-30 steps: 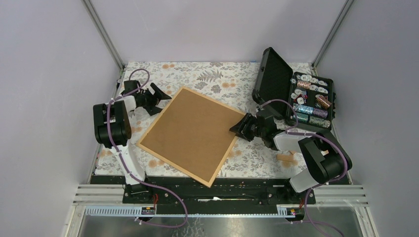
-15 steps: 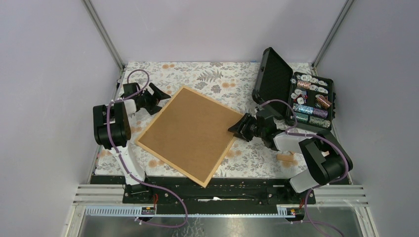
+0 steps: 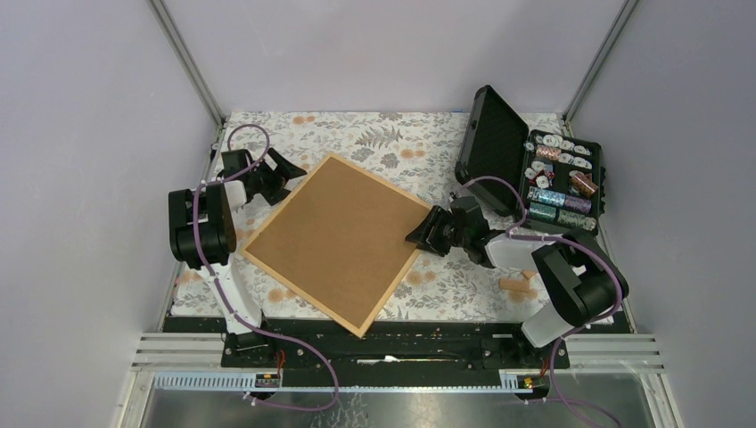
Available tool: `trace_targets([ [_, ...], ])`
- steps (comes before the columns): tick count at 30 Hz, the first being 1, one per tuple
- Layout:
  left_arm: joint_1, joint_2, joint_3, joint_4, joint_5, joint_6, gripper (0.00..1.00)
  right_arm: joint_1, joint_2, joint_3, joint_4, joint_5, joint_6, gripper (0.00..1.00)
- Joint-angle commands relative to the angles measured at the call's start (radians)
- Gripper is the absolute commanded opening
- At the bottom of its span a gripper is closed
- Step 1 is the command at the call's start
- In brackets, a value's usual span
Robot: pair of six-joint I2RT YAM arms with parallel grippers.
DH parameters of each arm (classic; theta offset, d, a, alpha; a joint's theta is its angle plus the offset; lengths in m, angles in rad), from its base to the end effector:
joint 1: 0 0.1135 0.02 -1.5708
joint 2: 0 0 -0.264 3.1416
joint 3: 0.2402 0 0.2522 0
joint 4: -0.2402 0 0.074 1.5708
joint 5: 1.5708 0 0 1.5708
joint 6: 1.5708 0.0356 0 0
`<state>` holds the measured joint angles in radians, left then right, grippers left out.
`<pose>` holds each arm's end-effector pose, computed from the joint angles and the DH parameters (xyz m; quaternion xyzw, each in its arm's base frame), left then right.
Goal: Put the photo into the frame
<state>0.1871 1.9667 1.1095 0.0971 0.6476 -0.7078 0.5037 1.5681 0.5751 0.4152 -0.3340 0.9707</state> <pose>0.3987 0.0536 0.1406 -0.2638 0.8397 -0.3788 0.2860 0.2514 0.1519 0.1463 0.1236 0.8618 0.4240 0.2495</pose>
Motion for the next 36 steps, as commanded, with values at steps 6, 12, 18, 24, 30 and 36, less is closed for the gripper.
trace_targets([
  [6, -0.093, 0.019, -0.009, -0.323, 0.031, 0.036, 0.99, 0.075, -0.110, 0.107, 0.228, -0.030, 0.031, 0.54],
  [12, -0.095, -0.058, 0.139, -0.549, -0.271, 0.195, 0.99, 0.072, -0.140, 0.068, 0.194, 0.019, 0.038, 0.55],
  [18, -0.125, -0.200, 0.208, -0.678, -0.577, 0.232, 0.99, 0.070, -0.166, 0.082, 0.108, 0.040, 0.017, 0.56],
  [24, -0.138, -0.339, 0.201, -0.755, -0.715, 0.250, 0.99, 0.070, -0.267, 0.164, -0.358, 0.206, -0.207, 0.61],
  [30, -0.406, -0.455, 0.142, -0.791, -0.700, 0.291, 0.99, 0.062, -0.385, 0.136, -0.617, 0.328, -0.343, 0.80],
  [36, -0.860, -0.447, 0.158, -0.773, -0.839, 0.287, 0.98, -0.101, -0.411, 0.009, -0.563, 0.127, -0.261, 0.76],
])
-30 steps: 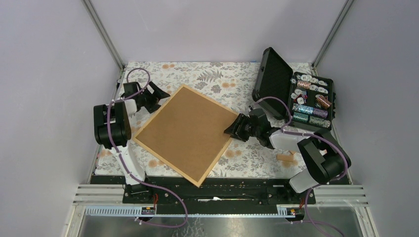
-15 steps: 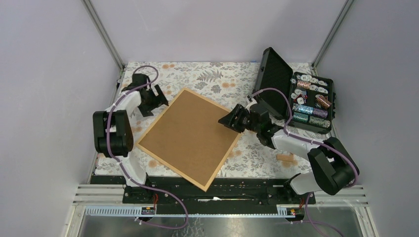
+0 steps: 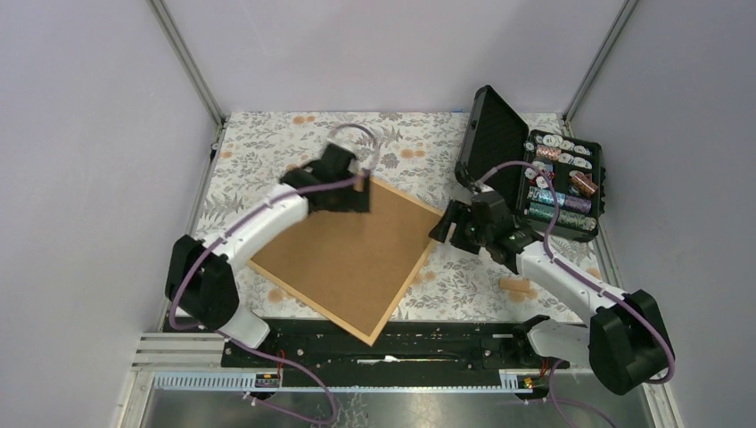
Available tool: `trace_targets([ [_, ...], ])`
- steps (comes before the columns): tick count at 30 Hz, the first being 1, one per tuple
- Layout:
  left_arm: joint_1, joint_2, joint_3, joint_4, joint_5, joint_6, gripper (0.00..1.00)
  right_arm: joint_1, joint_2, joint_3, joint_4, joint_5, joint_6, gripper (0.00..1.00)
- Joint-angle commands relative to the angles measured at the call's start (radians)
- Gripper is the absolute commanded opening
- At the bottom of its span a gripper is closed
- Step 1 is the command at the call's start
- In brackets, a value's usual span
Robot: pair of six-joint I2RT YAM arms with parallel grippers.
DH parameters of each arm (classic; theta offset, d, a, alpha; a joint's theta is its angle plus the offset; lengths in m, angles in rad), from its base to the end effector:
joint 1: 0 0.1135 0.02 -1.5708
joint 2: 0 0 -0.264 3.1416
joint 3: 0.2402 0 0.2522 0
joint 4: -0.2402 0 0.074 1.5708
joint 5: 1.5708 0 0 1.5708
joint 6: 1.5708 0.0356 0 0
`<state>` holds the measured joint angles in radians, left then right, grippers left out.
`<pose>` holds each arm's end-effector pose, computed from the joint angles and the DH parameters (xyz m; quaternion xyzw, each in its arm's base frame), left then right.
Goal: Put the photo into the frame
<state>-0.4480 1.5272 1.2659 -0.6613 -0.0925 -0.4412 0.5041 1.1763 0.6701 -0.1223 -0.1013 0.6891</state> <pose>0.2959 -0.1386 0.2847 -0.0115 0.9470 -0.0973 0.3060 0.2175 0.1241 0.2266 0.0593 0.8882 0.2920 0.3497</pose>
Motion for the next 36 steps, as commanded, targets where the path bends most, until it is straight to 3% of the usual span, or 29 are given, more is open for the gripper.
trace_targets([
  [1, -0.304, 0.004, 0.013, -0.012, -0.119, 0.014, 0.97, -0.106, -0.025, -0.112, 0.000, -0.136, 0.028, 0.75],
  [6, -0.514, 0.137, 0.081, -0.029, -0.241, 0.012, 0.94, -0.133, -0.033, -0.137, -0.015, -0.180, 0.043, 0.74],
  [14, -0.701, 0.322, 0.180, -0.069, -0.335, -0.002, 0.92, -0.243, -0.067, -0.204, -0.024, -0.225, 0.051, 0.75],
  [22, -0.758, 0.428, 0.234, -0.132, -0.451, -0.009, 0.87, -0.252, -0.080, -0.218, -0.022, -0.240, 0.049, 0.75],
  [29, -0.758, 0.425, 0.206, -0.132, -0.467, -0.032, 0.75, -0.253, -0.076, -0.244, 0.006, -0.261, 0.062, 0.75],
  [36, -0.758, 0.446, 0.181, -0.122, -0.459, -0.036, 0.74, -0.253, -0.076, -0.249, 0.011, -0.270, 0.064, 0.75],
])
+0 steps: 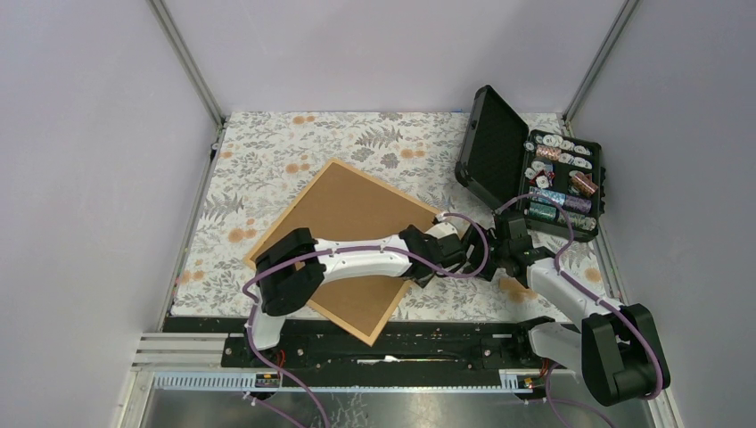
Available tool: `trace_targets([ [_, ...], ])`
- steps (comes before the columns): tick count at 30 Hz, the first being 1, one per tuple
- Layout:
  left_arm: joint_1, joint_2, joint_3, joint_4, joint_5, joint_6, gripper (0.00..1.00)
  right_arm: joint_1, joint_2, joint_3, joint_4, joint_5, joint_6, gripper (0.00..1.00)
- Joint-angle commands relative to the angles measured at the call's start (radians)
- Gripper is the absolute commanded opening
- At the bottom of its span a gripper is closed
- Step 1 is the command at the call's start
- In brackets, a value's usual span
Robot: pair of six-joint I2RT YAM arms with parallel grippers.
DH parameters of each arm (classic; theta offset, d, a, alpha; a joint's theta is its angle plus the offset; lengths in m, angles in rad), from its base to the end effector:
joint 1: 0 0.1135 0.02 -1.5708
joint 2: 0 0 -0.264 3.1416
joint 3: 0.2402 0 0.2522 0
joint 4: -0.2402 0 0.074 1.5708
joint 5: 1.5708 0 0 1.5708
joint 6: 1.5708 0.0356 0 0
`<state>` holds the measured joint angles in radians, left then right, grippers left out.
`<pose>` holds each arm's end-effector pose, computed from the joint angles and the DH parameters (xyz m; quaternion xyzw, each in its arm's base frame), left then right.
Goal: Put the photo into the frame
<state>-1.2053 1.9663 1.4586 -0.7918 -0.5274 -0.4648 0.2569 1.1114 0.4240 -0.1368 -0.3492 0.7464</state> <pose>0.1572 -0.3607 0.1895 0.3133 0.9045 0.0765 0.2791 0.1935 0.0634 0.1622 0.1607 0.9050 0.3145 0.2371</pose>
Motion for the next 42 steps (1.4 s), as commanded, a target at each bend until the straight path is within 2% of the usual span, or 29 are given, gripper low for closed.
trace_targets([
  [1, 0.000, 0.006, -0.016, 0.013, -0.025, -0.010, 0.74, -0.005, -0.012, -0.002, 0.026, -0.024, 0.007, 0.74],
  [11, 0.003, 0.049, -0.032, 0.013, -0.074, -0.011, 0.73, -0.005, -0.011, -0.014, 0.036, -0.044, 0.005, 0.74],
  [17, 0.003, 0.019, -0.008, -0.044, -0.217, -0.049, 0.61, -0.004, 0.036, -0.012, 0.065, -0.064, 0.004, 0.74],
  [28, 0.014, -0.024, 0.031, -0.100, -0.294, -0.049, 0.59, 0.007, 0.098, 0.014, 0.096, -0.098, 0.059, 0.75],
  [33, 0.070, -0.091, 0.024, -0.064, -0.101, -0.061, 0.67, 0.006, 0.174, 0.054, 0.120, -0.086, 0.094, 0.75],
  [35, 0.121, -0.145, -0.004, -0.027, -0.014, -0.076, 0.68, 0.006, 0.191, 0.068, 0.210, -0.078, 0.099, 0.74],
  [42, 0.393, -0.399, -0.221, 0.151, 0.405, -0.143, 0.78, 0.009, 0.256, 0.132, 0.395, -0.028, 0.107, 0.66],
])
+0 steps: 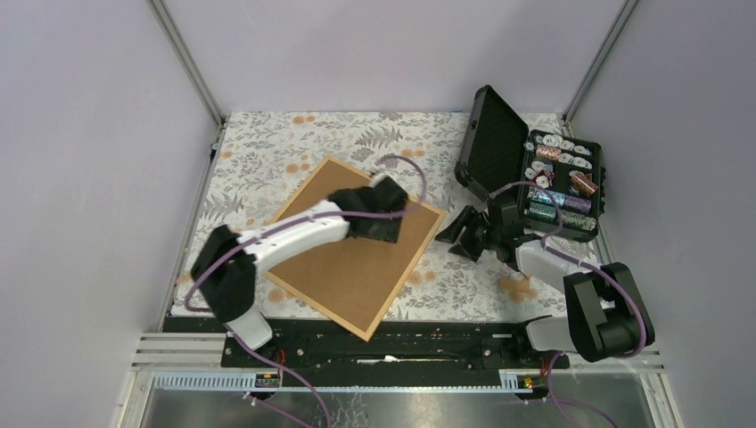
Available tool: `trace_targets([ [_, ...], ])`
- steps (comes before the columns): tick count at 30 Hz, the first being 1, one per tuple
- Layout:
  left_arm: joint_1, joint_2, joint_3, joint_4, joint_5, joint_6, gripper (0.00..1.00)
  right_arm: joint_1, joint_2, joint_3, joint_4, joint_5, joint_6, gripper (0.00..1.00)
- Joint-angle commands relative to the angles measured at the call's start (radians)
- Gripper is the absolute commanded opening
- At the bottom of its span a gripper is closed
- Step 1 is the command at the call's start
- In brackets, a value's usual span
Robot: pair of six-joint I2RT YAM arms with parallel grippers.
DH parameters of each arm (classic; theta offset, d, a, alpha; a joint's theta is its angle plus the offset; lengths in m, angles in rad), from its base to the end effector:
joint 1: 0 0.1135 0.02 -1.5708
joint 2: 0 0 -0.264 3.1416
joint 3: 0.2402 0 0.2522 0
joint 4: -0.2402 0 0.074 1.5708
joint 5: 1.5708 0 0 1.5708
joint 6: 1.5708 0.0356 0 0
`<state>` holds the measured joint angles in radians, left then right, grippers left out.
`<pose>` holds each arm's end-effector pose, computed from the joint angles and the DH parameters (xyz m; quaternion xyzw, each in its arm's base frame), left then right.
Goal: Put the photo into the frame
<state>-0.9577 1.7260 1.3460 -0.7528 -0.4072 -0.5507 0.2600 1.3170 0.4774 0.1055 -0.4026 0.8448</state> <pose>0.2163 -0.2829 0.2426 0.1502 0.9451 -0.0018 0.2902 0.2295 0.0755 0.1552 0.1803 0.8807 0.3644 0.2430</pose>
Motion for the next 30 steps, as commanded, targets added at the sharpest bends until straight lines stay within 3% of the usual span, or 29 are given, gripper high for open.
trace_targets([
  [1, 0.197, -0.196, -0.147, 0.130, 0.336, -0.064, 0.80, 0.010, 0.071, 0.098, 0.153, 0.025, -0.011, 0.65],
  [4, 0.348, -0.307, -0.269, 0.161, 0.458, -0.106, 0.90, 0.032, 0.116, 0.161, 0.147, 0.056, -0.111, 0.65],
  [8, 0.534, -0.449, -0.405, 0.143, 0.553, -0.206, 0.95, 0.084, 0.173, 0.310, 0.014, 0.096, -0.408, 0.69],
  [12, 0.622, -0.575, -0.519, 0.057, 0.497, -0.351, 0.98, 0.200, 0.228, 0.445, -0.160, 0.230, -0.621, 0.74],
  [15, 0.632, -0.639, -0.573, -0.035, 0.442, -0.464, 0.99, 0.231, 0.261, 0.472, -0.168, 0.221, -0.597, 0.76],
  [19, 0.634, -0.702, -0.684, -0.048, 0.469, -0.611, 0.99, 0.271, 0.281, 0.492, -0.187, 0.184, -0.561, 0.75],
  [30, 0.635, -0.774, -0.836, 0.070, 0.432, -0.720, 0.98, 0.362, 0.196, 0.369, -0.238, 0.141, -0.490, 0.78],
])
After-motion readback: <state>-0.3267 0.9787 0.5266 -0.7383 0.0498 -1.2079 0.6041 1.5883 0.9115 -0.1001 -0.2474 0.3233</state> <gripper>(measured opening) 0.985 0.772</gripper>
